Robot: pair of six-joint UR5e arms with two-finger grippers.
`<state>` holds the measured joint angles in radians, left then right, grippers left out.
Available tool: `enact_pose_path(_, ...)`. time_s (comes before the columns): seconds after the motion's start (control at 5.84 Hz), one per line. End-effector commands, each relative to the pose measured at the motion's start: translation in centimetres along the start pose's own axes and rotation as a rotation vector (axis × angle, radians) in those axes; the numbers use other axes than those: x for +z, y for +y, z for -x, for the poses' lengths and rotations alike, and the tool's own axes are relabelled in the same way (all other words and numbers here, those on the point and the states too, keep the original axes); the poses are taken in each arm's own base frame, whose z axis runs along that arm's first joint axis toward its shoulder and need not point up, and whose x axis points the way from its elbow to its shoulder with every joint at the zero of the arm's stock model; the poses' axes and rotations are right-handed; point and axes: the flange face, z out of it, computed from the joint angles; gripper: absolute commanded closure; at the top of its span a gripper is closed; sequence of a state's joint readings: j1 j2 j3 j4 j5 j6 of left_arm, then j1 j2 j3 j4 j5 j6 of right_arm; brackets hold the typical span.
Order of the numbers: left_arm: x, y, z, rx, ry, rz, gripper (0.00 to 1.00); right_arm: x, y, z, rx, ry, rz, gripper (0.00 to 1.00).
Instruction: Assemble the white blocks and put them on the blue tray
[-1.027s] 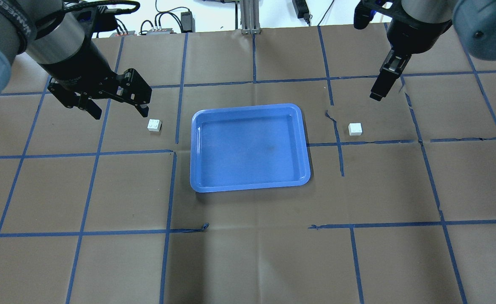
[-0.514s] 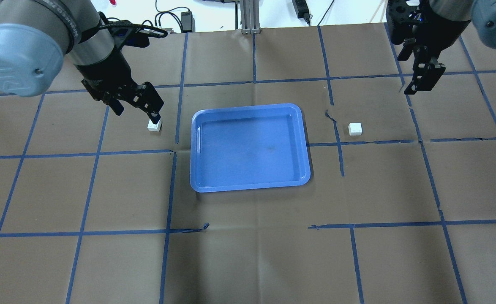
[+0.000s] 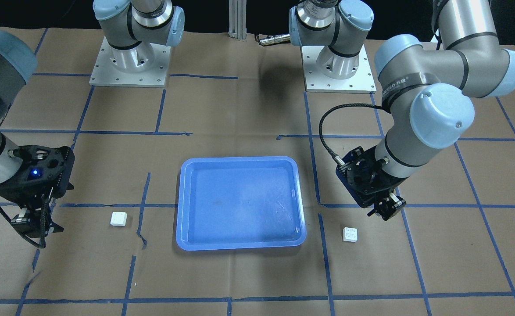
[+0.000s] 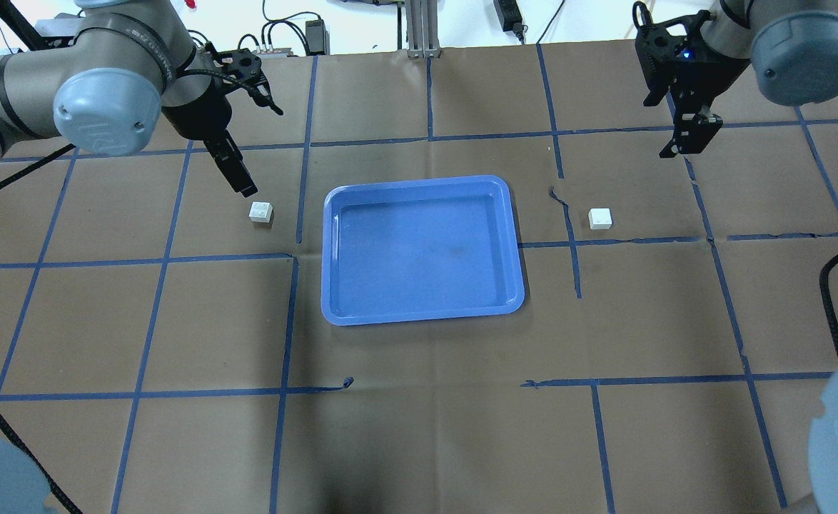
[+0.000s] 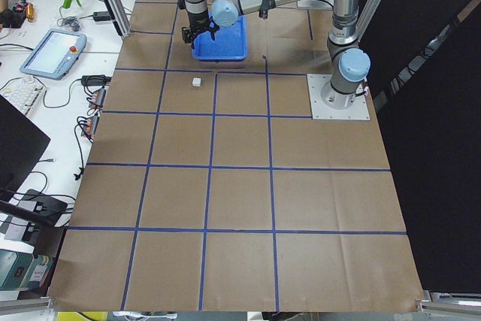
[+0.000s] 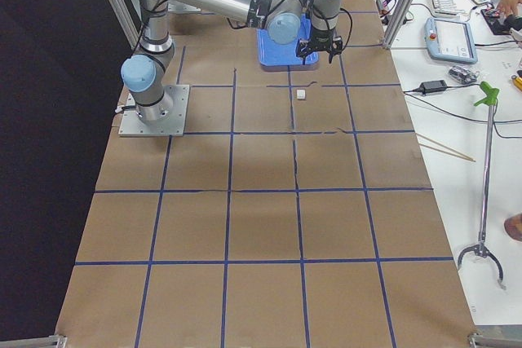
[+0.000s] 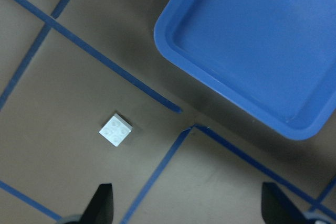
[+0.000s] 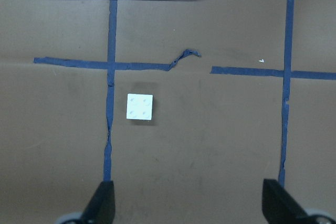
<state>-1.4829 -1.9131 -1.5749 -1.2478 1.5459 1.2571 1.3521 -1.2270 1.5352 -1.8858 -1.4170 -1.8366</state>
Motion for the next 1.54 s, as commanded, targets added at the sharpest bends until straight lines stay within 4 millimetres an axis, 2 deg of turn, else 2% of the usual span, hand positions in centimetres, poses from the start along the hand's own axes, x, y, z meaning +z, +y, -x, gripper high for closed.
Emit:
enact_pose_path(0.0,5.9,1.0,3.3,0.289,-0.016,-0.003,0.01,4.6,3.4,0.0,0.06,-0.012,-0.21,0.0)
enact_pose_path(0.17,8.5,0.7,4.4,0.428,-0.012,0.0,0.01,7.2,4.4,0.5,0.094,-0.023,-0.288,0.0)
enact_pose_path(0.34,11.1,0.7,4.8,0.508,0.005,0.001,0.01,10.8,4.6,1.0,0.087,0.028,-0.326,0.01)
enact_pose_path(0.51,12.2,0.7,4.9,0.512,0.02,0.003,0.01,13.2,4.7,2.0,0.077,0.061,-0.316,0.02)
enact_pose_path(0.68,13.9,0.7,5.0,0.509,0.048,0.004,0.01,15.3,4.3,3.1,0.074,0.041,-0.356,0.03)
enact_pose_path(1.03,15.3,0.9,4.4,0.511,0.076,-0.001,0.04,17.2,4.3,3.8,0.064,0.015,-0.371,0.02)
enact_pose_path(1.2,15.2,0.9,4.4,0.534,0.073,-0.004,0.29,17.5,4.4,4.0,0.066,0.006,-0.365,0.02)
enact_pose_path(1.37,14.9,0.8,4.5,0.533,0.067,-0.005,0.64,17.5,4.4,4.1,0.066,0.001,-0.36,0.04)
